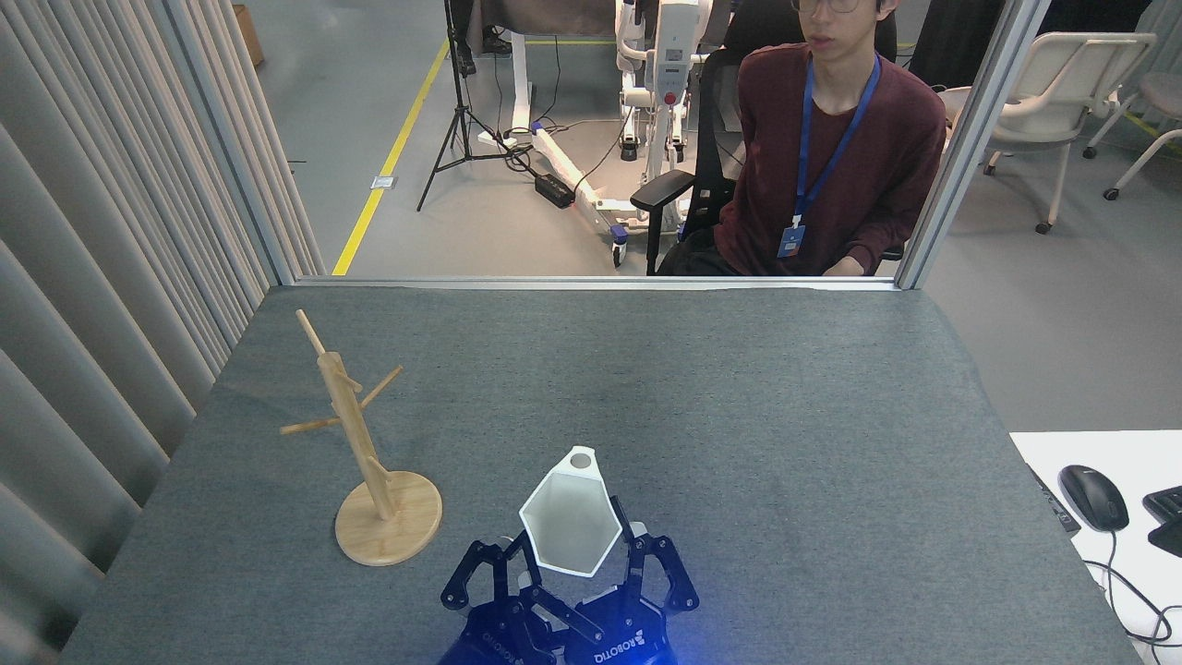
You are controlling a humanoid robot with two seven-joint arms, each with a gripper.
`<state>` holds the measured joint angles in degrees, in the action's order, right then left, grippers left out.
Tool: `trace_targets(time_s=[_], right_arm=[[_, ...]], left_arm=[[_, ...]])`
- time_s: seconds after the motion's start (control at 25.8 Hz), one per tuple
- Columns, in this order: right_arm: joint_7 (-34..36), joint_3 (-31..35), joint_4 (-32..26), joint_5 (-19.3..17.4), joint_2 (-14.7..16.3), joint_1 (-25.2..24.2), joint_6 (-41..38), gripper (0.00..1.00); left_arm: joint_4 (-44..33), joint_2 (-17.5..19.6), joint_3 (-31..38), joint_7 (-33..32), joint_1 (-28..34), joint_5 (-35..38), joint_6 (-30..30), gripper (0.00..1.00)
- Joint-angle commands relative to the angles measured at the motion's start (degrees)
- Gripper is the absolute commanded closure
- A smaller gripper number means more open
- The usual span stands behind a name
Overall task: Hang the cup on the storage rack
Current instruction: 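Grasp the cup with the left gripper while the right gripper holds it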
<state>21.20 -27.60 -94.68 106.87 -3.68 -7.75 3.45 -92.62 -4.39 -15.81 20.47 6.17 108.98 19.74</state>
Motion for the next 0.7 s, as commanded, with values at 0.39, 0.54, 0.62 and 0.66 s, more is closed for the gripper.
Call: trace_targets(time_s=[0.39, 0.54, 0.62, 0.66], right_arm=[[2.6, -0.8, -1.4, 0.1, 0.7, -2.3, -4.5, 0.37], [3.1, -0.8, -1.4, 0.1, 1.0, -3.0, -4.5, 0.37], [3.1, -0.8, -1.4, 0.1, 1.1, -3.1, -4.5, 0.37], [3.1, -0.8, -1.5, 0.1, 1.1, -3.1, -4.5, 0.37]], left_arm=[[1.0, -0.1, 1.0, 0.0, -0.2, -0.2, 3.9, 0.0], [1.0, -0.1, 1.1, 0.0, -0.5, -0.3, 4.0, 0.0], [1.0, -0.2, 1.4, 0.0, -0.6, -0.4, 4.0, 0.0], [1.4, -0.2, 1.9, 0.0, -0.7, -0.4, 4.0, 0.0]])
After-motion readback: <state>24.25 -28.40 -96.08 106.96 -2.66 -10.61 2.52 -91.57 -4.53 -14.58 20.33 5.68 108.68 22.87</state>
